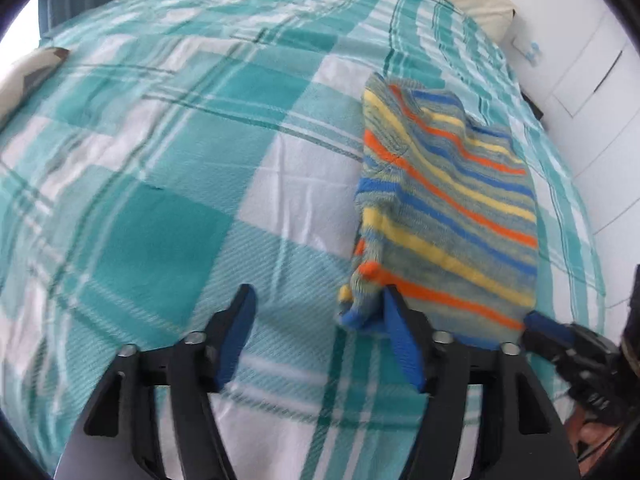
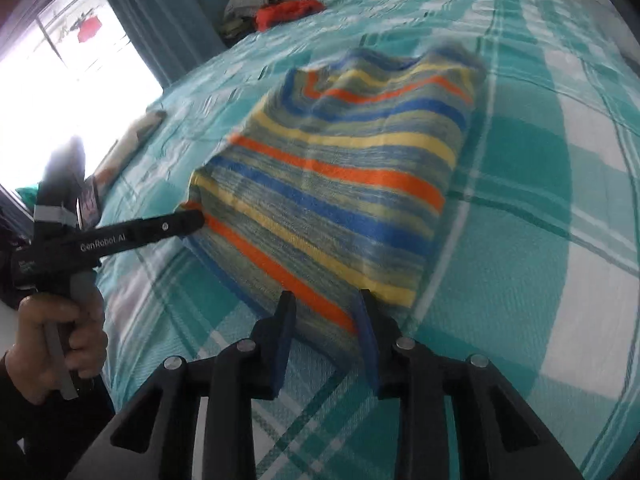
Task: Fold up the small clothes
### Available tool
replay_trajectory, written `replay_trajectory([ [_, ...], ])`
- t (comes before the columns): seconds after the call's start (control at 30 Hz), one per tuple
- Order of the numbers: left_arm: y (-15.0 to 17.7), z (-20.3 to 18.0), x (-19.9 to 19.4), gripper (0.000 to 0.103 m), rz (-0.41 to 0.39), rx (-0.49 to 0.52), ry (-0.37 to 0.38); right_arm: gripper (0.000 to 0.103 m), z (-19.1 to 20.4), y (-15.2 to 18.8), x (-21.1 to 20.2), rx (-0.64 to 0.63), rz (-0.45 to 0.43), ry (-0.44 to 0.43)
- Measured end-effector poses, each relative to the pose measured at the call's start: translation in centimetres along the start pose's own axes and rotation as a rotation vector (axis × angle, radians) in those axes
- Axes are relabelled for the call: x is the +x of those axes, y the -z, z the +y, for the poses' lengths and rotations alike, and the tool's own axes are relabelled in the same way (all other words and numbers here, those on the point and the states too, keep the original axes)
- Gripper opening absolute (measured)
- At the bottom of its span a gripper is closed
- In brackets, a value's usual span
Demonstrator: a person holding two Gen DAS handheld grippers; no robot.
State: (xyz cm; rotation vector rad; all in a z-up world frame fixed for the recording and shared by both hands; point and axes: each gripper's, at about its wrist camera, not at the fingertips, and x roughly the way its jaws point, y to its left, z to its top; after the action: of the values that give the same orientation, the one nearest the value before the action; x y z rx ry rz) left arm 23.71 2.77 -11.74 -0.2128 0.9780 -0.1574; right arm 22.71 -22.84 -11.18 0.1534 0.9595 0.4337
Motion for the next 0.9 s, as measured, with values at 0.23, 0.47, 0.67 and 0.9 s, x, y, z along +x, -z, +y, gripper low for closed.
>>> replay_trajectory([
  [0.23,4.8,0.1,-2.2,0.087,0.004,0.064,0.023,0.071,1.7,5.4,-6.1,0.027,-0.132,0.164],
  [0.47,8.3,-3.7,-0.9,0.1,0.009,0.219,-0.033,0.081,2.5,12.7,-7.2,0.043,-0.118,0.329],
  [0.67,9.4,-4.7,1.0,0.103,0.007,0.281,-0.109,0.095,1.6,15.3,-6.2,0.066,-0.145,0.398],
  [0.9,10.1,-4.8,1.5,0.102,-0.018,0.291,-0.145,0.103,2.1,15.2,-4.4,-0.003,-0.132,0.447],
])
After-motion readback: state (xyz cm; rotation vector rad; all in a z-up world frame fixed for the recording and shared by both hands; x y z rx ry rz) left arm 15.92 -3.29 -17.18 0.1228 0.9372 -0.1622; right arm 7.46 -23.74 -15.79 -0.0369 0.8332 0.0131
